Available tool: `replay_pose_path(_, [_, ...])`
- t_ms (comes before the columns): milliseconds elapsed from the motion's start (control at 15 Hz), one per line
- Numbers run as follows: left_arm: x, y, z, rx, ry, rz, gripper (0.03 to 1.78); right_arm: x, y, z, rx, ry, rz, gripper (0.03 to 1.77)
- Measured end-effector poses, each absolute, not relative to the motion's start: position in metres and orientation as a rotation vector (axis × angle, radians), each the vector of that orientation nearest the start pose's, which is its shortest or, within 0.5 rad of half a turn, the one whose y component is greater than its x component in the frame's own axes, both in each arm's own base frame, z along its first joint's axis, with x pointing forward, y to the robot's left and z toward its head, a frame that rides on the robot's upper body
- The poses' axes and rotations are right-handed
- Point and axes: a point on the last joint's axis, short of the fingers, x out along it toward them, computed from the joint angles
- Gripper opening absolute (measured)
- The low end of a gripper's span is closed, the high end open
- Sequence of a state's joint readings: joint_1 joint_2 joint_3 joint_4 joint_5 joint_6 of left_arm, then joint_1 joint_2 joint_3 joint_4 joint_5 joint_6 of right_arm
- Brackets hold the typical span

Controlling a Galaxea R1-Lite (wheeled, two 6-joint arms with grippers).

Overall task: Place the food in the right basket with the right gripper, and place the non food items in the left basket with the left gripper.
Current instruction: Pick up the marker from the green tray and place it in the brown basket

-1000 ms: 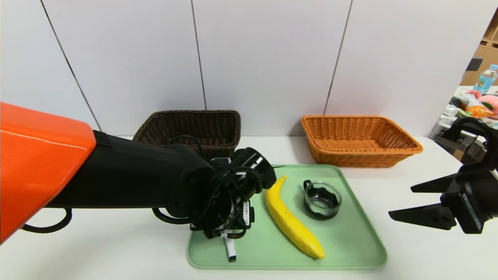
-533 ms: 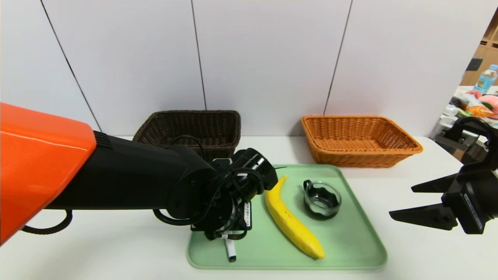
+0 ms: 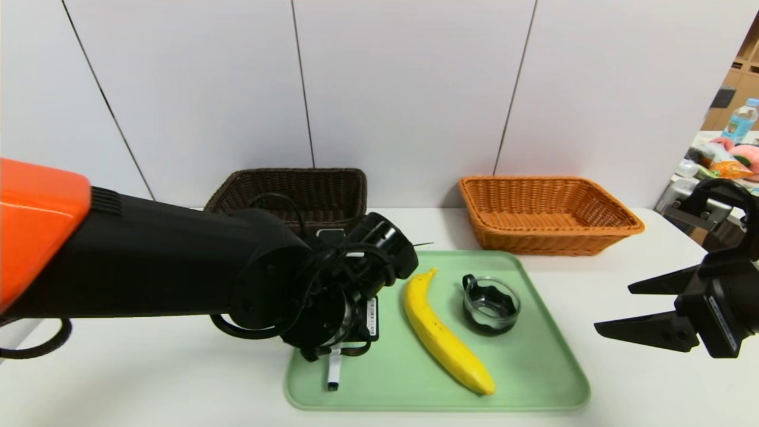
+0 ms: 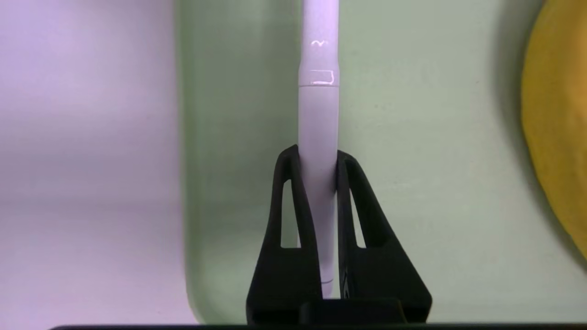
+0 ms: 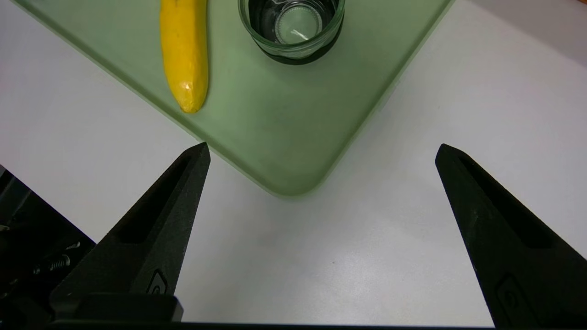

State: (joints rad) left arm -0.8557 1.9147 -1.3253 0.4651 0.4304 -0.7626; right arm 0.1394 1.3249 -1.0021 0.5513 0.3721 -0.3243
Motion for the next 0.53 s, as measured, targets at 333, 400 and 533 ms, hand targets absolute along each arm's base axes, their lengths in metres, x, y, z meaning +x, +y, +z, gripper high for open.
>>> replay_pose_path(333, [0.234,-0.202,0.242,0.0,0.692,-0.124,0.16,0.176,0.032,0.23,-0.191,0.786,0.608,1.7])
replay_pose_path(400, [0.238,-0.19,0.256,0.039,0.647,-0.13,0.16,0.176,0.032,0.23,-0.189,0.786,0.609,1.7])
replay_pose_path(533, [0.246,-0.168,0.28,0.134,0.578,-0.158,0.16,0.175,0.031,0.229,-0.188,0.785,0.608,1.7])
